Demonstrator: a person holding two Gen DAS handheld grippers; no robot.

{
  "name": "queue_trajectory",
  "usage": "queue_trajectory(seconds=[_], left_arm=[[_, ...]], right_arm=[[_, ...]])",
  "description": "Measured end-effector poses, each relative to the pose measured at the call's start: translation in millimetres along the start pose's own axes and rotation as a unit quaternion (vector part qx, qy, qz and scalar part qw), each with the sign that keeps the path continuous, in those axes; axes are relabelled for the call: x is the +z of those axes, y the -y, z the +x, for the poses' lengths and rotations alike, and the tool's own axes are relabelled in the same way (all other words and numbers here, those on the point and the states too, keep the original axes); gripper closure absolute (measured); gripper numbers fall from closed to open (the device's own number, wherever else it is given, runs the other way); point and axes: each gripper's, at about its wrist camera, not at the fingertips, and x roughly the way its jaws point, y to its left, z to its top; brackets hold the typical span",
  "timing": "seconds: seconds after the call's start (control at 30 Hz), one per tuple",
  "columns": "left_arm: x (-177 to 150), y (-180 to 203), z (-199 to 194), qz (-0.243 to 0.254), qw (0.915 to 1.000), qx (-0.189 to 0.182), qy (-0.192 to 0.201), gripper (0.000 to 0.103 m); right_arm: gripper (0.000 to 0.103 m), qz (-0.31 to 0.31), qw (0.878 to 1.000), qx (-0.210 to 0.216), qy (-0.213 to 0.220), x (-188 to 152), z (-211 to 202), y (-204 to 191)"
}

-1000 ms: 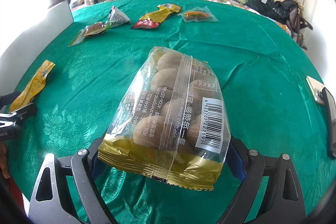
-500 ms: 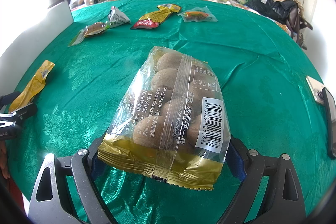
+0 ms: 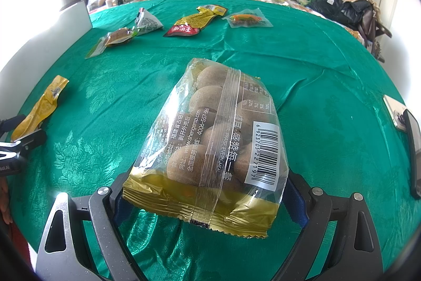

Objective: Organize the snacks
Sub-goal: 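Lift the clear snack bag with the right gripper and hold it, then grasp the long yellow sausage pouch with the left gripper while the right gripper carries the snack bag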

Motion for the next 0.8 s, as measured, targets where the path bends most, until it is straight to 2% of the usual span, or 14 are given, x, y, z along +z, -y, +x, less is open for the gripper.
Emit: queue_trajectory(seconds=[0.57, 0.63, 0.73, 0.8], left_arm=[[1, 0, 0, -0.001, 1.0000, -0.001, -0.003, 0.000], [5, 0, 0, 0.005, 0.9996, -0.006, -0.025, 0.000], [18, 0, 5, 0.022, 0.9952, -0.020, -0.093, 0.000], [23, -1, 6, 0.020, 0.9925, -0.032, -0.116, 0.001]], right_arm=[[0.010, 0.000, 1.000, 0.000, 0.000, -1, 0, 0], [0.010, -0.001, 1.000, 0.001, -0.005, 0, -1, 0], [0.010, 0.008, 0.997, 0.011, -0.077, 18, 3, 4], [0.010, 0.024, 0.994, 0.037, -0.102, 32, -1, 9]])
